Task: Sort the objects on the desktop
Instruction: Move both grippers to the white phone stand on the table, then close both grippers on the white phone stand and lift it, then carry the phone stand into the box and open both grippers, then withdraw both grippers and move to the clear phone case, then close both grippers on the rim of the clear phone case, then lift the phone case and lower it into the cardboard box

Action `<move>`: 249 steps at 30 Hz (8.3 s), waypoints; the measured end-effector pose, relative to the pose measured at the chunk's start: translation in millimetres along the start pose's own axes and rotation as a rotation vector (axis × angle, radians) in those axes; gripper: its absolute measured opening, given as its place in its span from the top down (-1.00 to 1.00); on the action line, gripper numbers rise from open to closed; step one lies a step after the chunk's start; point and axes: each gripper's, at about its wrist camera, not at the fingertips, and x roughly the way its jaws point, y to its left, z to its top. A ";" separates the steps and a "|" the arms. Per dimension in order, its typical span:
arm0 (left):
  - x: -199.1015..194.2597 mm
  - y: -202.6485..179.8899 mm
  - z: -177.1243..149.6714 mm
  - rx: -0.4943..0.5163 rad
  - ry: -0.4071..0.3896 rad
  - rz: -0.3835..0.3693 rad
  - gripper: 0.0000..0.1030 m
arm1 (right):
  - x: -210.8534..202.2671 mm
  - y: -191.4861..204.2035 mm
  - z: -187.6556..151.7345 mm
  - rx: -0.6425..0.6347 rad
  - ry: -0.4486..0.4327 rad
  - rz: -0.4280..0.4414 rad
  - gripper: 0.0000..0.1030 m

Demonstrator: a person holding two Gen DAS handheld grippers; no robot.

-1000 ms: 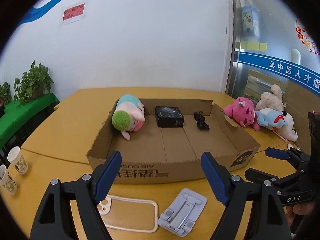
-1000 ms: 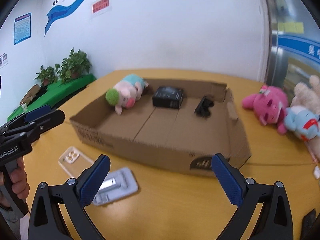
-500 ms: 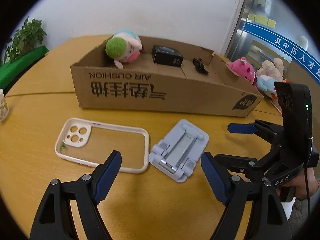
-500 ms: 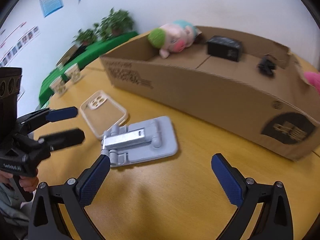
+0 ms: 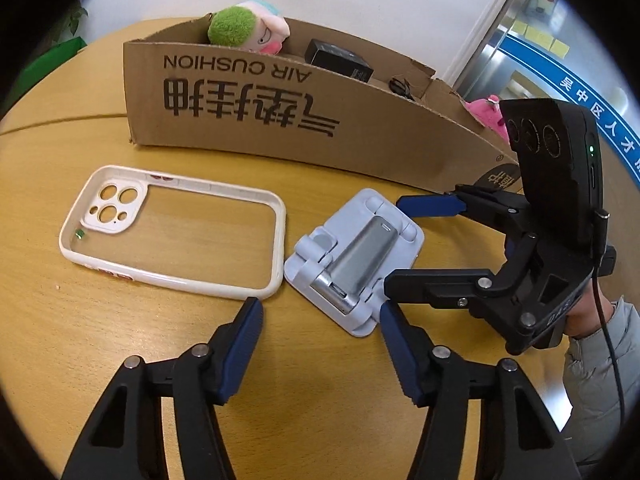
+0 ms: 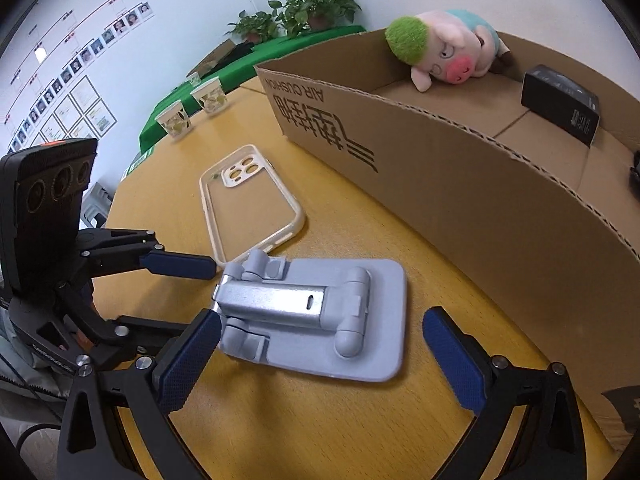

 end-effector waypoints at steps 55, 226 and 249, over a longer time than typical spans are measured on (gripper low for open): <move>-27.8 -40.0 40.5 0.240 -0.021 -0.168 0.52 | -98.9 38.8 -49.1 0.375 -0.372 -0.353 0.16; 24.9 4.9 52.7 0.242 0.065 0.032 0.83 | -39.0 1.7 -62.3 0.384 -0.118 -0.535 0.53; -56.1 -61.2 155.3 0.347 -0.281 0.001 0.84 | -143.0 18.0 -17.5 0.340 -0.445 -0.530 0.77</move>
